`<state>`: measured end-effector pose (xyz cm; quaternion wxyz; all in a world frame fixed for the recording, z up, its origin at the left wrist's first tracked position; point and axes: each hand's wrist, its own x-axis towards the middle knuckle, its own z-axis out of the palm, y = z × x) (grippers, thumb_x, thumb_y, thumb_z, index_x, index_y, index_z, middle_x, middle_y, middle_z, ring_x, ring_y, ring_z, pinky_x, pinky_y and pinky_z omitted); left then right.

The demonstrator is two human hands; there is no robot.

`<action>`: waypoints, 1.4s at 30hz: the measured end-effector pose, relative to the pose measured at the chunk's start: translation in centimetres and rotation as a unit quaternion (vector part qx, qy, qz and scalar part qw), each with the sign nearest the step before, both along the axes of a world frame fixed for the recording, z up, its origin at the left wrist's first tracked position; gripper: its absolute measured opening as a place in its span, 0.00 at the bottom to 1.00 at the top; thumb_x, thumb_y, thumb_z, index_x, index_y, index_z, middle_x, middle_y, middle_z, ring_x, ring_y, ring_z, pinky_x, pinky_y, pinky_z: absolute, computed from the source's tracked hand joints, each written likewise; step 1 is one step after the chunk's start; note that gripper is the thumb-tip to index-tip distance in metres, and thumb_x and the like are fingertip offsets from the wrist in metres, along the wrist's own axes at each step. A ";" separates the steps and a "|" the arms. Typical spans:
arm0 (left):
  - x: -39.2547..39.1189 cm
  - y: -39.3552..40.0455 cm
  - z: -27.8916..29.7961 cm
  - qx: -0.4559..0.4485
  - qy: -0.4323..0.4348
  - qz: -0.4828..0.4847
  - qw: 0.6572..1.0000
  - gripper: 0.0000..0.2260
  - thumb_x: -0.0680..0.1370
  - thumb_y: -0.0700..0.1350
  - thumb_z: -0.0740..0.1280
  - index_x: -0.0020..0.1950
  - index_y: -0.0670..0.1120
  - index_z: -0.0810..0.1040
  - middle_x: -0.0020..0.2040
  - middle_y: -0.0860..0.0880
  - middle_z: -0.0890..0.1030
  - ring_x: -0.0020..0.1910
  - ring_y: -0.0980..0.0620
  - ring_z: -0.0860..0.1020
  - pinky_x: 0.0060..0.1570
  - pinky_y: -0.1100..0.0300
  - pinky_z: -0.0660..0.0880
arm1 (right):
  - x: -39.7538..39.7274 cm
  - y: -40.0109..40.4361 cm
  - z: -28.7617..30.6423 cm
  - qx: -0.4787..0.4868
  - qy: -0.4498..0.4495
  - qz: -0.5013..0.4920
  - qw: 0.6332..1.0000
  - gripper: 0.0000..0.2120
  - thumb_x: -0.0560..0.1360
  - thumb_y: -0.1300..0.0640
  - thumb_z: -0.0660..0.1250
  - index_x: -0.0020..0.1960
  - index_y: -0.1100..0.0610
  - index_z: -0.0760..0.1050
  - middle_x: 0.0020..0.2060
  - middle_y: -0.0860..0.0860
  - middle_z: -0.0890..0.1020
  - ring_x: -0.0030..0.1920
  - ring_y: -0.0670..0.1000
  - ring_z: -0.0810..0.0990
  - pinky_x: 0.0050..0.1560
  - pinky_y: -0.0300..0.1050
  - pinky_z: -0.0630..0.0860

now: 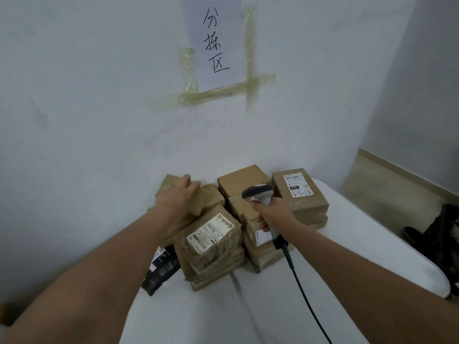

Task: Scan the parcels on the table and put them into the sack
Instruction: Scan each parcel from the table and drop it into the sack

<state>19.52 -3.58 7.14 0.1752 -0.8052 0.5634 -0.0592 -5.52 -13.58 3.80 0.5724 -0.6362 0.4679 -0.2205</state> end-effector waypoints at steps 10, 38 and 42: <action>-2.0 3.7 5.1 -0.372 0.473 0.191 0.776 0.35 0.72 0.63 0.70 0.72 0.47 0.64 0.61 0.46 0.75 0.53 0.47 0.79 0.50 0.51 0.79 | -4.7 1.7 -0.9 0.036 -0.032 -0.047 0.998 0.11 0.76 0.50 0.71 0.48 0.59 0.76 0.34 0.55 0.82 0.28 0.49 0.79 0.32 0.43 0.78; -33.8 1.0 -17.2 -0.112 0.761 0.338 0.543 0.20 0.73 0.54 0.75 0.61 0.52 0.74 0.56 0.51 0.80 0.55 0.50 0.77 0.67 0.48 0.68 | -36.1 2.9 -6.2 0.153 0.118 -0.047 0.980 0.16 0.77 0.48 0.69 0.54 0.61 0.77 0.32 0.56 0.82 0.26 0.50 0.77 0.30 0.42 0.75; -35.4 0.4 -19.0 -0.132 0.768 0.348 0.521 0.20 0.71 0.53 0.76 0.60 0.51 0.77 0.57 0.47 0.80 0.56 0.47 0.78 0.61 0.48 0.71 | -36.7 3.6 -6.0 0.145 0.163 0.002 0.976 0.14 0.77 0.50 0.68 0.53 0.61 0.76 0.28 0.53 0.81 0.25 0.49 0.78 0.29 0.40 0.75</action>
